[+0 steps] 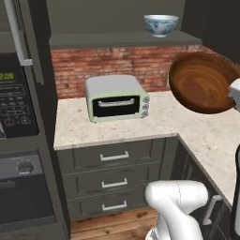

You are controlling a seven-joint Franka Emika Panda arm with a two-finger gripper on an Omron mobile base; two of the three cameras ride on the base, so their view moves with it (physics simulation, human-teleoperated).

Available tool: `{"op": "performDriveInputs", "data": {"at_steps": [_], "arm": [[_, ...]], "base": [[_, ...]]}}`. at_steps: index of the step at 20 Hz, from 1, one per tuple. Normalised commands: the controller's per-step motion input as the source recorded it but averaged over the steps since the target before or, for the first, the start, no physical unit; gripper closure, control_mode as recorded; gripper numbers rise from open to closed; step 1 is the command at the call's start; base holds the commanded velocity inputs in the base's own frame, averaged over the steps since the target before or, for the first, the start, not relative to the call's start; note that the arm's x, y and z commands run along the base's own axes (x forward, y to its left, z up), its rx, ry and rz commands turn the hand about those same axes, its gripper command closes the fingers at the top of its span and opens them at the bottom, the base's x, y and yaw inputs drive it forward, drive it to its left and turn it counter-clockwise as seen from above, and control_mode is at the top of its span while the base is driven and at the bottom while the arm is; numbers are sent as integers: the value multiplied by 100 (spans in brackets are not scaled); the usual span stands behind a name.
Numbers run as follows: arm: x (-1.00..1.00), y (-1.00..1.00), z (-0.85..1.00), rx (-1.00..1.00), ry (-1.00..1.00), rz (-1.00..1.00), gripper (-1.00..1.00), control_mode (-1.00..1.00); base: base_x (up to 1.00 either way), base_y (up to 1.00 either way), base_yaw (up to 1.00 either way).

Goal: Pick up the bowls from the cabinet and place each bowl in front of a stool on the dining counter.

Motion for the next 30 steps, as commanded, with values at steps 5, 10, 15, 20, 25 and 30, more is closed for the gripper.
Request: {"op": "performDriveInputs", "data": {"at_steps": [5,10,15,20,25,30], "arm": [[0,0,0,0,0,0,100,100],[0,0,0,0,0,0,100,100],[0,0,0,0,0,0,100,100],[0,0,0,0,0,0,100,100],[0,0,0,0,0,0,100,100],[0,0,0,0,0,0,100,100]], "base": [[-81,11,1],[-48,48,28],[-60,47,56],[-39,45,70],[-21,54,70],[-3,64,65]]}}
